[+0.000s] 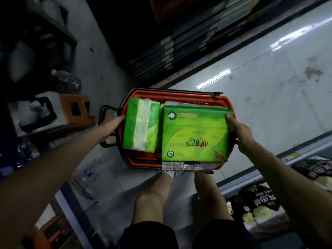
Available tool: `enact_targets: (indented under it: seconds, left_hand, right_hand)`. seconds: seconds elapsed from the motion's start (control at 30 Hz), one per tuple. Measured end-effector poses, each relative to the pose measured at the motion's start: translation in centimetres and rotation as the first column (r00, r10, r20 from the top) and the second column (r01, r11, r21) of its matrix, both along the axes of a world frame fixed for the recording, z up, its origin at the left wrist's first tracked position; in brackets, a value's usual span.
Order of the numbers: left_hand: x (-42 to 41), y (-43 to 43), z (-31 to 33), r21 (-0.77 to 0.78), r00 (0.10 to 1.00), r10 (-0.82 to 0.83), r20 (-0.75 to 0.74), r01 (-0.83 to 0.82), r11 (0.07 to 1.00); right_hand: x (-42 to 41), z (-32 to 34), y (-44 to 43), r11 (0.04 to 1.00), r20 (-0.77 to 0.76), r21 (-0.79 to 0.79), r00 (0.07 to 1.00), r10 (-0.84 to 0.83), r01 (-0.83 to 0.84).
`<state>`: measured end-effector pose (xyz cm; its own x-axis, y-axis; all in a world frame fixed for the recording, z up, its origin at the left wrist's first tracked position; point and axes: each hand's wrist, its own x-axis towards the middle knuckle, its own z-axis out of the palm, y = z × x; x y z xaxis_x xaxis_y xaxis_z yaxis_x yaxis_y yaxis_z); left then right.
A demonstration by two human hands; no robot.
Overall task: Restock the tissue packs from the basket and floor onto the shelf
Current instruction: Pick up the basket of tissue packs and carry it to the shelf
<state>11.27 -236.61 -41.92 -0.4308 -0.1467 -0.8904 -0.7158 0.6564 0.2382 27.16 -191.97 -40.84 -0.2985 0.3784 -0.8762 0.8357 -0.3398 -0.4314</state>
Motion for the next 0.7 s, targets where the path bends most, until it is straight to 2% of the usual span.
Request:
enact_targets:
  seconds: [0.1,0.2,0.3,0.37,0.5,0.6,0.7]
  left_hand:
    - [-2.0,3.5,1.0,0.029,0.997,-0.073,0.025,0.072,0.997]
    - [-5.5,4.6,-2.8,0.011,0.985,-0.160,0.057,0.160,0.987]
    - [-8.8,8.1,-3.9,0.028,0.979,-0.196,0.047,0.195,0.980]
    - [-9.8,12.9,-0.5,0.056,0.975,-0.220,0.031,0.218,0.974]
    - [-8.8,29.2,12.8,0.099,0.955,-0.293,-0.038,0.295,0.950]
    - [-9.7,37.2,16.4,0.122,0.923,-0.379,-0.073,0.385,0.915]
    - [-11.8,43.9,16.6,0.109,0.897,-0.426,-0.118,0.439,0.892]
  right_hand:
    - [1.1,2.5,4.8,0.999,0.018,0.008,0.999,-0.050,0.050]
    - [2.6,4.9,9.9,0.992,0.016,0.011,0.992,-0.124,0.124]
    - [4.2,7.6,14.6,0.979,0.003,0.006,0.979,-0.206,0.206]
    - [4.9,8.9,16.7,0.968,0.000,0.003,0.968,-0.251,0.251]
    - [7.1,11.8,22.6,0.921,0.024,0.002,0.921,-0.389,0.389]
    - [8.8,12.6,26.5,0.883,0.040,0.008,0.882,-0.469,0.469]
    - [10.4,13.3,30.2,0.835,0.042,0.014,0.834,-0.550,0.550]
